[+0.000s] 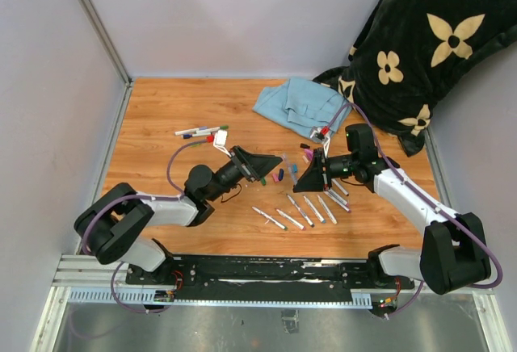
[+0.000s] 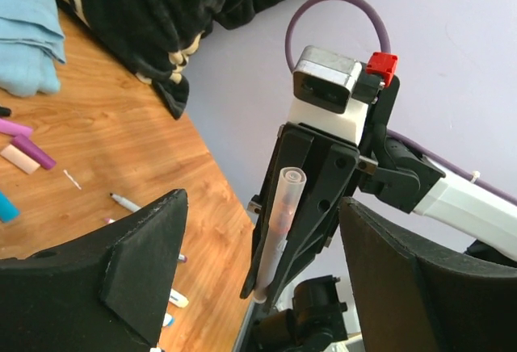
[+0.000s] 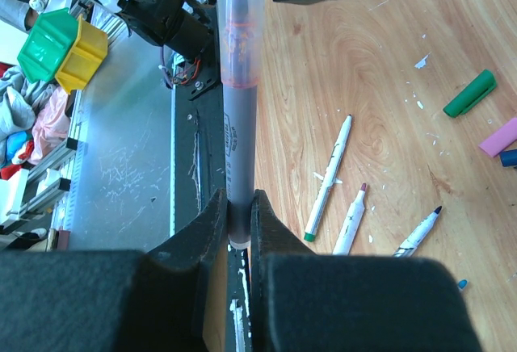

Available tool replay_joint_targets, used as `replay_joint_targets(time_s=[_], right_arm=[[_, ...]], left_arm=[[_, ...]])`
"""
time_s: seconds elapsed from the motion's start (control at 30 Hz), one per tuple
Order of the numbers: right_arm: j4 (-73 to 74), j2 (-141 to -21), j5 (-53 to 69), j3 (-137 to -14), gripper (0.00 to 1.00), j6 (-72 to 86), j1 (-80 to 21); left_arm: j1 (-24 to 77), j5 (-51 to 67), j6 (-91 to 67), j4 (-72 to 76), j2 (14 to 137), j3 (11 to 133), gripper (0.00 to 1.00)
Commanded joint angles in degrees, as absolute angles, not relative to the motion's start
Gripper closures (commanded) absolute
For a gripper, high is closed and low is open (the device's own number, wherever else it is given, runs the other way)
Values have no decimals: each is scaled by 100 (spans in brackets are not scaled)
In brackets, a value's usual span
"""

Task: Open the pen caps
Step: Open the pen cap from the pen.

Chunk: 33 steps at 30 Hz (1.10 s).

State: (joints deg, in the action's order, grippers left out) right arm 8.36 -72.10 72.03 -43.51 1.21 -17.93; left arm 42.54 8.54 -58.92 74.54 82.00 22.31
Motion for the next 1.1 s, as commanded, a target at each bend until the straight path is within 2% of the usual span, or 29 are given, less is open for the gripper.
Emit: replay_joint_targets(time_s=[0.0, 0.1, 0.27, 0.47, 0.7, 0.73, 0.8, 0.93, 1.07], right_arm=[[773, -7189, 7310, -4454, 97, 61, -1819], [774, -7197, 7278, -4448, 97, 58, -1819], [773, -7230, 7269, -4454, 97, 62, -1828], [785, -7228, 7261, -4447, 97, 48, -1862], [800, -7235, 7243, -4461, 96, 27, -1894], [806, -7236, 7236, -4459, 94, 27, -1897], [809, -7219, 7189, -4453, 81, 39, -1898], [700, -7196, 7105, -4438, 61, 172, -1900], [490, -7186, 6996, -4378, 57, 397, -1898]], left_arm=[[4456, 973, -6004, 7607, 8467, 2582, 23], [4602, 828, -5943, 7411, 8544, 2697, 25], [4649, 808, -5897, 7049, 8604, 2889, 47], [4649, 765, -5790, 6847, 8579, 2974, 53], [4649, 763, -5707, 6759, 8567, 2999, 87], [4649, 772, -5700, 6771, 8567, 2997, 90], [4649, 810, -5702, 6820, 8571, 2984, 98], [4711, 835, -5727, 6954, 8607, 2975, 99], [4834, 828, -5740, 7087, 8718, 3012, 100]])
